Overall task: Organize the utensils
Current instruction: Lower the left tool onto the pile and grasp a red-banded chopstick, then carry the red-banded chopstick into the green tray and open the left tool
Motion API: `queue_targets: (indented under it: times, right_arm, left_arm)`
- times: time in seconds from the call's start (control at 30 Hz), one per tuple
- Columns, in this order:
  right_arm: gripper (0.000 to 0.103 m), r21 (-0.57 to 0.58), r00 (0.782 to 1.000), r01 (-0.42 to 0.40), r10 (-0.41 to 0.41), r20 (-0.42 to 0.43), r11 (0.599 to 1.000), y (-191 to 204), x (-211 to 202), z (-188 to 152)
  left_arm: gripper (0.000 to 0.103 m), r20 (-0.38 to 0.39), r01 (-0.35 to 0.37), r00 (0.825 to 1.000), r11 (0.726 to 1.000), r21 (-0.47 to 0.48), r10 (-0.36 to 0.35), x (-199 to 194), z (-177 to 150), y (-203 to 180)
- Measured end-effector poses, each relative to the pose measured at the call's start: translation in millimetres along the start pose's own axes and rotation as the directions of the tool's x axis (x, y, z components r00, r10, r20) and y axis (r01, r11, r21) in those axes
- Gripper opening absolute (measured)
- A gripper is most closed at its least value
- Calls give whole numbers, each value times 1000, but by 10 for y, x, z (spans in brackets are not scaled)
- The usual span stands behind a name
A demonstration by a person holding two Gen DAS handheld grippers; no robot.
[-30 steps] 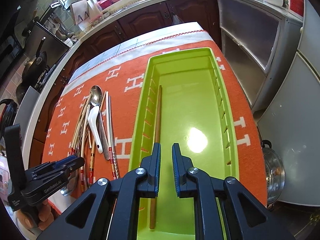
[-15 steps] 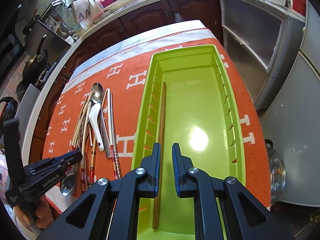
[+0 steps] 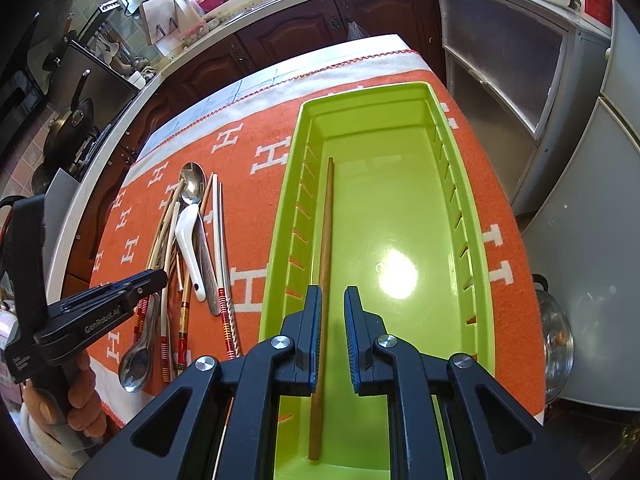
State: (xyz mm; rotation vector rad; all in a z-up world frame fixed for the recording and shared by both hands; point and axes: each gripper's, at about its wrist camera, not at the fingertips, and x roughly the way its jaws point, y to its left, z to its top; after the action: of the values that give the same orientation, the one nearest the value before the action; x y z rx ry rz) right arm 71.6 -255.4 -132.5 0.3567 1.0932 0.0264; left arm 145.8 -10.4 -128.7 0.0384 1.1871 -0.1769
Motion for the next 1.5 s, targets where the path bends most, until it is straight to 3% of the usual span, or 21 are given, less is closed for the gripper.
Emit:
queue_targets:
  times: [0.27,0.33,0.47,0.67,0.8,1.0,1.2,1.5]
  right_arm:
    - [11,6,1000,-2,3,-16,1000,8,84,5]
    - [11,7,1000,-2,3,-19,1000,18,101,10]
    - [11,6,1000,-1,1,-15,1000,45,81,11]
    - [11,17,1000,-5,5,0,1000,49,-49,1]
    - [11,48,1000,-27,26,8,998,1,-156,-28]
    - [12,108,999,-40,36,31,993,-138,-333,-68]
    - [19,197,996,-37,20,89,980,-343,-585,-51]
    - [21,265,993,-1,-30,113,964,-627,-873,-118]
  left_arm:
    - [11,-22,-1,1000,1000,4,1,160,10,5]
    - [5,-22,0,1000,1000,7,1,168,25,-4]
    - [3,-37,16,999,1000,-12,-17,137,33,18]
    - [3,-33,36,999,999,-21,-37,-120,8,14]
    - [3,-22,93,995,996,-18,-93,-384,36,-63]
    - [3,-16,210,978,977,38,-210,-761,147,-508]
    - [3,-51,309,951,950,52,-306,-763,337,-1079]
    - [3,-85,305,950,951,43,-300,-315,501,-1592]
